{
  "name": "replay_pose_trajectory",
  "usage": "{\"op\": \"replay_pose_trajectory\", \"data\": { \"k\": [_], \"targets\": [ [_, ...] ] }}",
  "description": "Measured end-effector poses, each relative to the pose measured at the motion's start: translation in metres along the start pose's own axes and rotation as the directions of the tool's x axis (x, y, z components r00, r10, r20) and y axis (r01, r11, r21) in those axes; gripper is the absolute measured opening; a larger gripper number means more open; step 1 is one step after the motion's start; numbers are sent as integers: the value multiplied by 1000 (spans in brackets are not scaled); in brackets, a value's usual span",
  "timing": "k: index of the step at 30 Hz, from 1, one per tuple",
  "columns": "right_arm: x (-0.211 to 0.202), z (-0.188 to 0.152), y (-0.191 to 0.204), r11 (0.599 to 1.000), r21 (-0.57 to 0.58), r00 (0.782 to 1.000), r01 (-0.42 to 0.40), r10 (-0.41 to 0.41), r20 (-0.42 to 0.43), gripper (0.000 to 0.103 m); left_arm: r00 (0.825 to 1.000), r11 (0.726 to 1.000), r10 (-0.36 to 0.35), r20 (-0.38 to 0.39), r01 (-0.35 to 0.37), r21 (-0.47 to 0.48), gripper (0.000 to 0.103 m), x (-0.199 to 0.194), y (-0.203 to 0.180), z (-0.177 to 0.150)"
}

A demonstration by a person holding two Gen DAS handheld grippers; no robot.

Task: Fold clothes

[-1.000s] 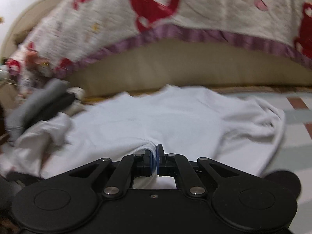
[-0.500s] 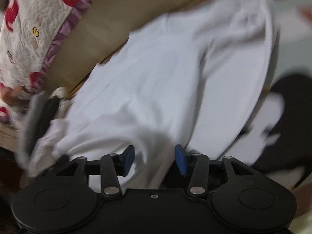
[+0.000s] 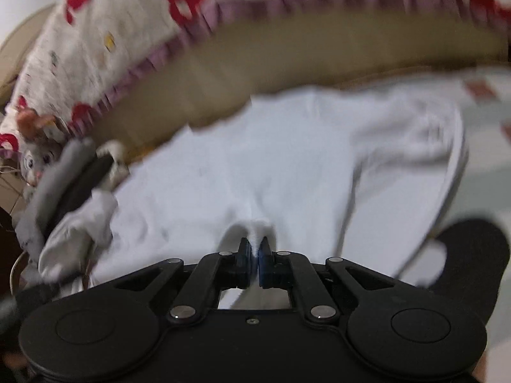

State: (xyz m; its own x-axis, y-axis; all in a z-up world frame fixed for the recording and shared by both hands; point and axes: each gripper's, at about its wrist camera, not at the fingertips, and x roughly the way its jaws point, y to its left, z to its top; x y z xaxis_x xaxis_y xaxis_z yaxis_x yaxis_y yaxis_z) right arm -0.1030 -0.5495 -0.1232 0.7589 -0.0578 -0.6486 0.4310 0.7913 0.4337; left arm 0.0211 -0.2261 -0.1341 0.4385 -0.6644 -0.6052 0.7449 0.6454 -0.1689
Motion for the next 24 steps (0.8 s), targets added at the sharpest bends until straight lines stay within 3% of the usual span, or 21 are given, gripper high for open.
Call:
{"op": "replay_pose_trajectory", "data": {
  "k": [2, 5, 9, 12, 16, 19, 20, 22, 23, 24],
  "targets": [
    [-1, 2, -2, 1000, -14, 999, 9, -9, 33, 7, 998, 999, -48, -38, 48, 9, 16, 6, -10, -11],
    [8, 0, -7, 999, -4, 999, 39, -39, -3, 7, 993, 992, -105, -61, 108, 62, 34, 13, -28, -22],
    [8, -1, -14, 999, 39, 1000, 4, -3, -9, 7, 984, 971, -170, -59, 178, 160, 53, 21, -51, -29],
    [7, -1, -17, 998, 51, 1000, -21, 22, -6, 7, 986, 961, -161, -41, 166, 221, 63, 31, -61, -32],
    [1, -1, -16, 996, 41, 997, -79, 78, 22, 7, 995, 970, -45, -91, 66, 236, 63, 55, -53, -30],
    [-13, 1, -7, 992, -7, 985, -130, 130, 115, 7, 992, 971, 61, -108, -34, 237, 62, 65, -44, -28],
    [-19, 2, -3, 989, -34, 977, -141, 145, 154, 7, 992, 974, 67, -102, -43, 223, 59, 64, -41, -27],
    [-27, 2, 2, 986, -71, 965, -154, 165, 206, 7, 996, 982, 46, -71, -32, 185, 43, 57, -35, -26],
    [-28, 2, 3, 985, -81, 963, -151, 165, 212, 7, 998, 984, 31, -46, -22, 177, 20, 53, -33, -25],
    [-28, 2, 4, 986, -85, 964, -144, 159, 211, 7, 1000, 985, 23, -13, -21, 173, 13, 49, -32, -24]
  ]
}}
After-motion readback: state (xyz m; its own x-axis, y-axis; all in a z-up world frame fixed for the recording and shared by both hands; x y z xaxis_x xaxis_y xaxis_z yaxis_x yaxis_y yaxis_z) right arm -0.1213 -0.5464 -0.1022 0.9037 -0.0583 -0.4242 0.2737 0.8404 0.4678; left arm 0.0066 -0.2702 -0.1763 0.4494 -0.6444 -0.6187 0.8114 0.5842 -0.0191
